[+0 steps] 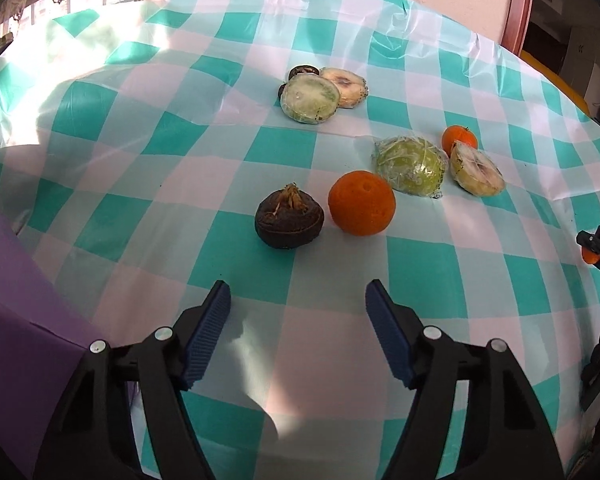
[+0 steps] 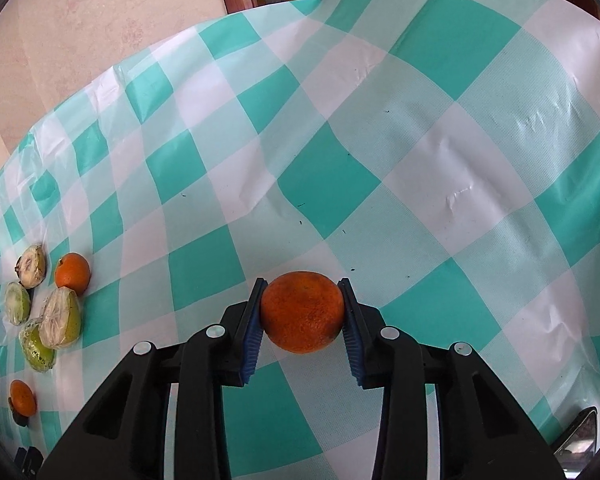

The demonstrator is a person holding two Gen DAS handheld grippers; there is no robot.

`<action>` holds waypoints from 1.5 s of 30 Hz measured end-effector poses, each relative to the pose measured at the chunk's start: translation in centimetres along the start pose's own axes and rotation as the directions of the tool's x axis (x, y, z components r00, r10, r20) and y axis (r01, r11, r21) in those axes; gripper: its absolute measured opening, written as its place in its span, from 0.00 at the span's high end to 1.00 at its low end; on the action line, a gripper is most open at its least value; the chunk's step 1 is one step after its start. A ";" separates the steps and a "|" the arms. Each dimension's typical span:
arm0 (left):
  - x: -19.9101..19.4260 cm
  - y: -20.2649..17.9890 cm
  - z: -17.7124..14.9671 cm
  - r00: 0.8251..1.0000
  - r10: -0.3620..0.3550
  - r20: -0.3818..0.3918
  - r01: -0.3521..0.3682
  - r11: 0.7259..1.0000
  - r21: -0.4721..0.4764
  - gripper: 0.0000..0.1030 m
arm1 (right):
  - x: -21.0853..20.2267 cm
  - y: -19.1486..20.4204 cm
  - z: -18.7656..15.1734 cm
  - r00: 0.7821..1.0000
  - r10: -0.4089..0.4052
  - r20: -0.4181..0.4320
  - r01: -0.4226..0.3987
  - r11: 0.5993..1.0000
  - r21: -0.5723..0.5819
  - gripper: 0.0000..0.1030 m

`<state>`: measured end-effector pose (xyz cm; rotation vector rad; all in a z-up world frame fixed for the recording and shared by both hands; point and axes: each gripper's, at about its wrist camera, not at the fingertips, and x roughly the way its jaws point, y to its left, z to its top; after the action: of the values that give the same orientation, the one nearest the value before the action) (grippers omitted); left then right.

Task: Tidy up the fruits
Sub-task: 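Close the left gripper on the dark brown round fruit while the right gripper holds the orange, then carry the dark fruit with the left gripper while the right gripper carries the orange to the box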

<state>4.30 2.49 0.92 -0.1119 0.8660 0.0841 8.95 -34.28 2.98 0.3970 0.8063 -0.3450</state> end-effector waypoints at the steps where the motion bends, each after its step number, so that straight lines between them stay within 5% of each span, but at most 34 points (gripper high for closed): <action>1: 0.4 0.2 0.5 1.000 0.009 0.000 -0.009 1.000 -0.008 0.34 | 0.3 -0.1 0.1 1.000 0.008 -0.003 -0.008 1.000 0.006 0.65; 6: 2.2 1.1 2.9 1.000 0.029 -0.001 -0.029 0.999 -0.036 0.37 | 0.5 -0.4 0.2 0.999 0.030 -0.011 -0.030 0.999 0.018 0.65; 10: 2.5 1.0 3.4 0.998 0.068 0.006 -0.068 0.997 -0.026 0.61 | 0.1 -0.6 0.0 0.999 0.036 -0.009 -0.036 0.999 0.014 0.65; 20: 0.0 1.3 1.1 0.999 -0.001 0.051 0.005 0.997 -0.079 0.62 | -0.1 0.2 -0.3 0.998 0.056 -0.002 -0.056 0.998 -0.008 0.65; 27: -1.9 -0.4 -1.4 0.998 -0.025 0.049 0.028 0.998 -0.056 0.62 | -1.9 4.7 -3.2 0.992 0.125 -0.011 -0.125 0.982 -0.142 0.65; 45: -7.7 -1.5 -7.7 0.988 -0.106 0.110 0.108 0.994 -0.019 0.62 | -9.8 9.5 -13.2 0.945 0.317 -0.085 -0.324 0.861 -0.392 0.65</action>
<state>-6.34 -0.27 1.97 -0.1750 0.7488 0.0004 -1.40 -18.44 4.07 0.1416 0.7898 0.1405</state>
